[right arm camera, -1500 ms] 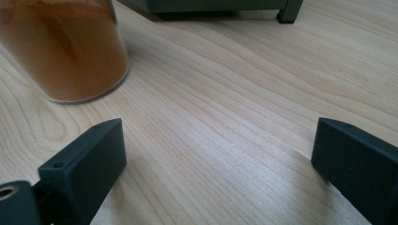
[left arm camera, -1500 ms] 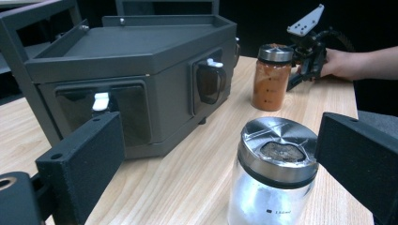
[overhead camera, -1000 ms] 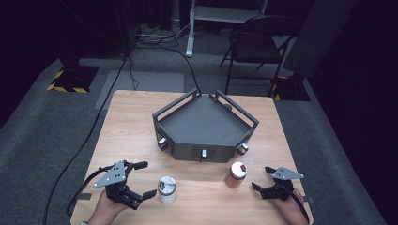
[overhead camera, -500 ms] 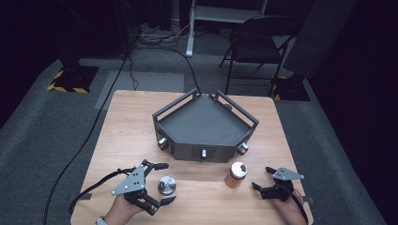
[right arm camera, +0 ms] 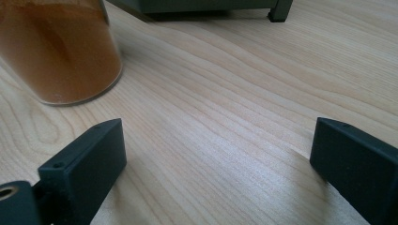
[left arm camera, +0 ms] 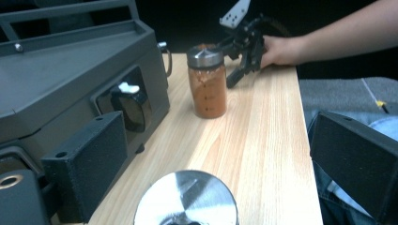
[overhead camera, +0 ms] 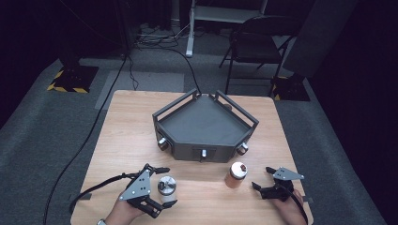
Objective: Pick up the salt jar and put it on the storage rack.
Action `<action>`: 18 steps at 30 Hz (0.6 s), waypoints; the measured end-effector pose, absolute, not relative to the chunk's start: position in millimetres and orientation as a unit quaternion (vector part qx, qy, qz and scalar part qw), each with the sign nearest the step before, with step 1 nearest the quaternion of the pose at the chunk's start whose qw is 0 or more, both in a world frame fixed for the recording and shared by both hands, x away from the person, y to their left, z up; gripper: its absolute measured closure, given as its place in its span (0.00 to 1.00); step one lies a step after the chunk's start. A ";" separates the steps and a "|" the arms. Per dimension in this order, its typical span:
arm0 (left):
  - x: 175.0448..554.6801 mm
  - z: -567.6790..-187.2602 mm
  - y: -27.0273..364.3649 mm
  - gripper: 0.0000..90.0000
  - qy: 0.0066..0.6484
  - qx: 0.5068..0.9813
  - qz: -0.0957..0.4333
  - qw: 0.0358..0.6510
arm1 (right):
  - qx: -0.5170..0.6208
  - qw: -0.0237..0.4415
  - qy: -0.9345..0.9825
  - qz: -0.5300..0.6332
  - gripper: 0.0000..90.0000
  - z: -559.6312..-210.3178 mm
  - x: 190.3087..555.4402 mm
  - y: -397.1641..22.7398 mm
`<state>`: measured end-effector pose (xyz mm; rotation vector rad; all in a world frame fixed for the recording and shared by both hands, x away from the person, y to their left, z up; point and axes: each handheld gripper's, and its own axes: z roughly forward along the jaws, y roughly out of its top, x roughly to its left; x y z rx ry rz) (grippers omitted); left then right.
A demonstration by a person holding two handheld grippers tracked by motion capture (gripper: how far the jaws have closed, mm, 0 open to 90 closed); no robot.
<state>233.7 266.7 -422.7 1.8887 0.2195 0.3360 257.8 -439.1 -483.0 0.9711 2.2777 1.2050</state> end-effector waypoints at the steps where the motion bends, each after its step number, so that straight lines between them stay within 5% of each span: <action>1: 233.7 -422.6 265.3 0.06 0.093 0.808 0.144 0.564 | 0.346 0.193 0.812 0.429 0.05 -483.0 257.9 -439.1; 18: 272.8 -449.0 258.0 0.09 0.112 0.880 0.078 0.456 | 0.346 0.193 0.812 0.429 0.05 -483.0 258.1 -439.0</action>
